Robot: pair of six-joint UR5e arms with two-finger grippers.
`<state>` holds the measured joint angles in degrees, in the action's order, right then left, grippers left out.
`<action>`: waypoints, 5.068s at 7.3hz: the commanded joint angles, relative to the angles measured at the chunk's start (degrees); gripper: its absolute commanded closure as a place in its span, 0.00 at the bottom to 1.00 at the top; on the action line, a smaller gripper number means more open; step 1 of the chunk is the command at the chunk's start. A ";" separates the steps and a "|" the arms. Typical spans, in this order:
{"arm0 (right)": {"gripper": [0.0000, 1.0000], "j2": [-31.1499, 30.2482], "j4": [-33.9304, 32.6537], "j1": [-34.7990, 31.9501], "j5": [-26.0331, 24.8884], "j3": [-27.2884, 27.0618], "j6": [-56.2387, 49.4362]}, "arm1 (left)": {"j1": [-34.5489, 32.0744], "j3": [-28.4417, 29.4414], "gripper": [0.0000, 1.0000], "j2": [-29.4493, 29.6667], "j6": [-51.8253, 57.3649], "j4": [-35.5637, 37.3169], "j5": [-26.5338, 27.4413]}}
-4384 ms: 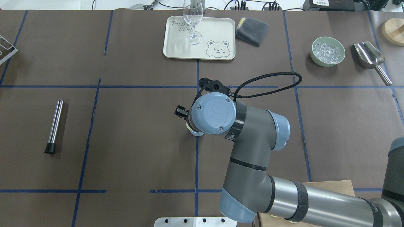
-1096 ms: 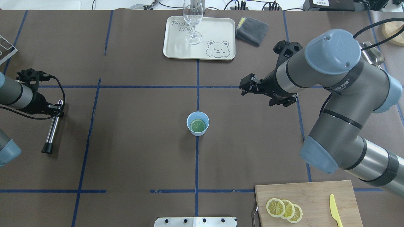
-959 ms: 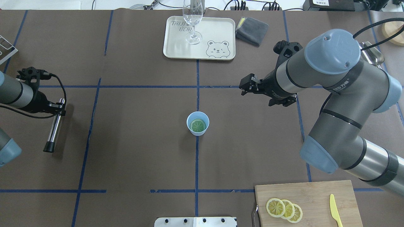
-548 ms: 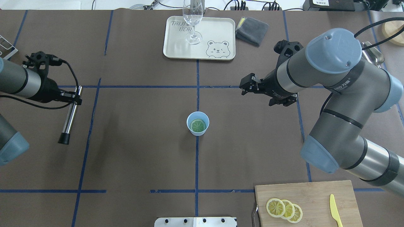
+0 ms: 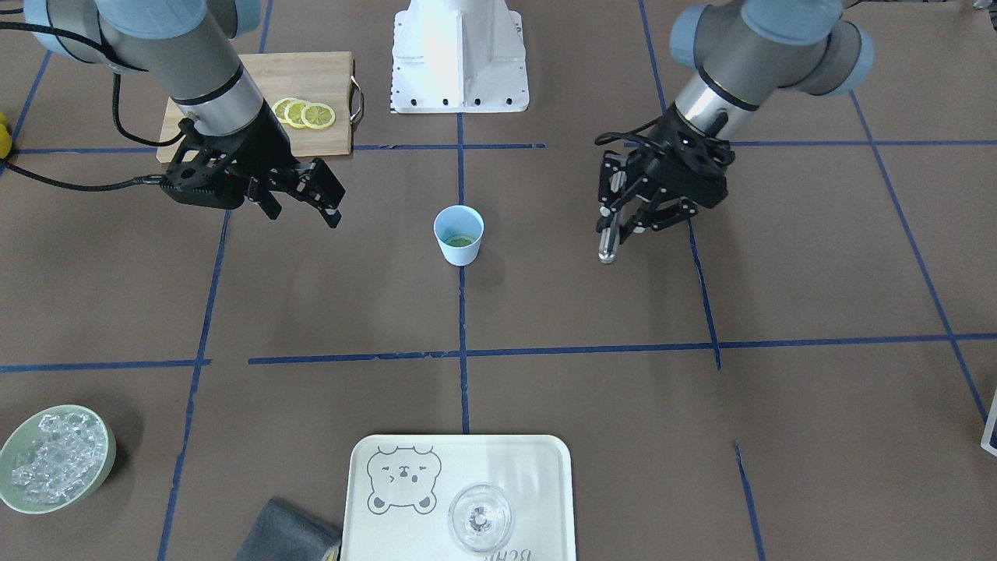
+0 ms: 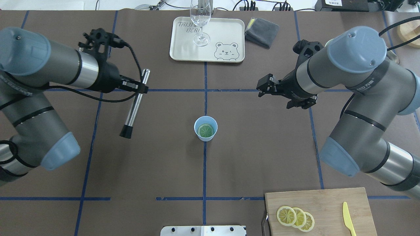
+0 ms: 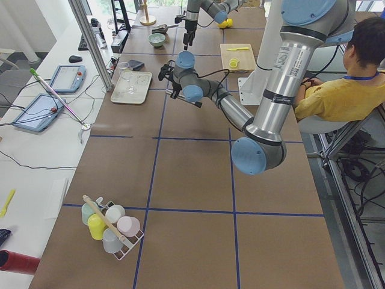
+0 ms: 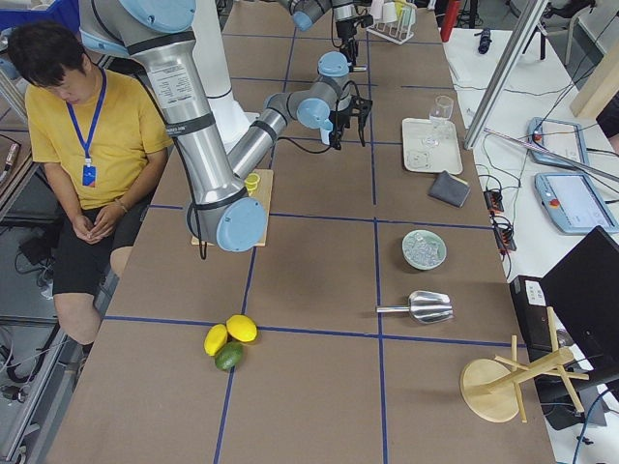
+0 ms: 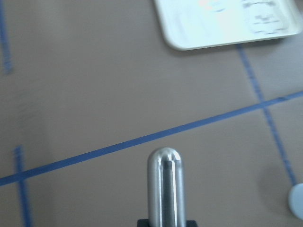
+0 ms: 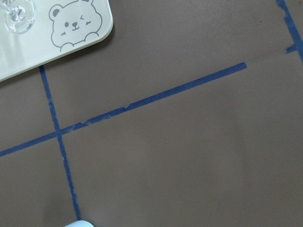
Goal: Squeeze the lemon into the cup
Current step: 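Lift the steel rod with the left gripper and carry it toward the cup, then lower the steel rod into the blue cup and press the lemon with the left gripper, then lift the steel rod out of the cup and carry it back with the left gripper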
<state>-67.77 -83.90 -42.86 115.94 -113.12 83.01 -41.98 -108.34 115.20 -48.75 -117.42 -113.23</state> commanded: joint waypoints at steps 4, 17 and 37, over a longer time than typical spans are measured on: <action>0.00 -3.52 -0.04 -4.78 2.89 0.18 -7.16 | 21.09 3.80 1.00 4.24 0.32 -30.41 51.20; 0.00 -3.25 -0.12 -4.69 3.06 0.35 -7.16 | 29.93 21.59 1.00 10.22 0.32 -34.81 70.69; 0.00 -4.04 -0.04 -4.78 3.07 1.41 -7.16 | -3.90 6.45 1.00 -10.84 3.84 13.27 -2.95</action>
<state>-71.78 -83.94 -47.64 119.08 -111.83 75.85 -45.57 -103.26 108.70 -45.00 -105.11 -114.78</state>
